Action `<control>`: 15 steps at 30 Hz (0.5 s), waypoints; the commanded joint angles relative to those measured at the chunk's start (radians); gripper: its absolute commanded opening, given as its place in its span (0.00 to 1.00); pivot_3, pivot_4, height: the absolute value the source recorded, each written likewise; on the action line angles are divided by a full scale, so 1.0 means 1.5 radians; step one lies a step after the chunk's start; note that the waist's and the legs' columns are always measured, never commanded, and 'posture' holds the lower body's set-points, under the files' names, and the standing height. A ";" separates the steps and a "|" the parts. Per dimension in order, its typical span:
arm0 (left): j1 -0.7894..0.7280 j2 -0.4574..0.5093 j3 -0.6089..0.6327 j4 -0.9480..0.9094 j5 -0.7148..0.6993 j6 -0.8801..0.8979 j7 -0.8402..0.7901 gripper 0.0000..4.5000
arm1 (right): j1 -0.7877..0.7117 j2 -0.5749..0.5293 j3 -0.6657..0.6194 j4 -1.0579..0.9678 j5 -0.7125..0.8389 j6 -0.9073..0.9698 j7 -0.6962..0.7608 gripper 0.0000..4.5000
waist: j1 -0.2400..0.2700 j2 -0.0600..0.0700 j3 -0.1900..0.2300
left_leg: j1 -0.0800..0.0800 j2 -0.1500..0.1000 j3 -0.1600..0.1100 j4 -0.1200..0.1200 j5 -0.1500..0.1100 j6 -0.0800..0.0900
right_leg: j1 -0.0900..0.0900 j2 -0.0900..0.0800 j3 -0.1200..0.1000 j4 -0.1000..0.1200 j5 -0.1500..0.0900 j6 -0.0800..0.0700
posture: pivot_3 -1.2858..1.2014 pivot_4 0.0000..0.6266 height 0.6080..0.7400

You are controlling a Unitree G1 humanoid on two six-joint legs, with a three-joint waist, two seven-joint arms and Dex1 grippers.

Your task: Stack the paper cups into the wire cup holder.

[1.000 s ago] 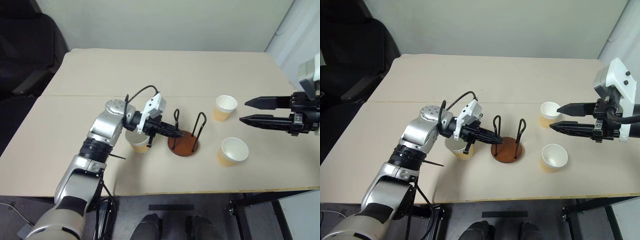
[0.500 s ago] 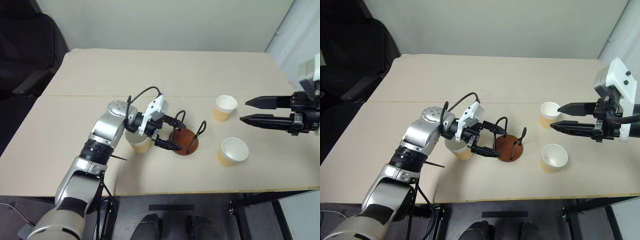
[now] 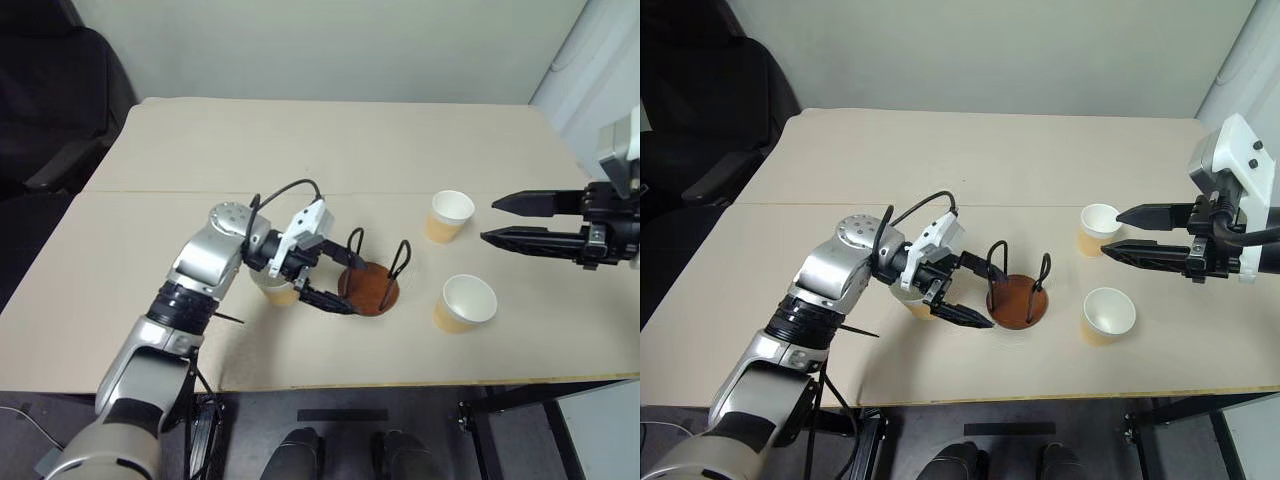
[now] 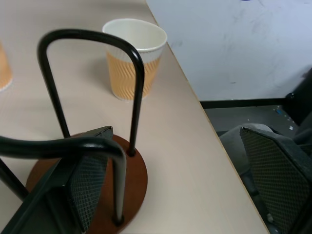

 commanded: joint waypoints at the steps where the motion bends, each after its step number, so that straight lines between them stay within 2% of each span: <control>1: -0.001 0.015 -0.005 -0.034 -0.010 0.004 -0.023 1.00 | -0.011 -0.012 -0.008 -0.001 0.000 -0.012 -0.004 0.53 | 0.000 0.000 0.000 | 0.000 0.000 0.000 0.000 0.000 0.000 | 0.000 0.000 0.000 0.000 0.000 0.000 | 0.52 0.24 1.00; 7: 0.002 0.028 -0.013 -0.040 -0.008 -0.003 -0.024 1.00 | -0.012 -0.012 -0.004 0.002 -0.002 -0.016 -0.003 0.53 | 0.000 0.000 0.000 | 0.000 0.000 0.000 0.000 0.000 0.000 | 0.000 0.000 0.000 0.000 0.000 0.000 | 0.52 0.24 1.00; 15: -0.019 0.030 -0.011 0.002 0.030 -0.081 -0.001 1.00 | -0.011 -0.011 0.002 0.003 -0.005 -0.024 -0.002 0.53 | 0.000 0.000 0.000 | 0.000 0.000 0.000 0.000 0.000 0.000 | 0.000 0.000 0.000 0.000 0.000 0.000 | 0.52 0.24 1.00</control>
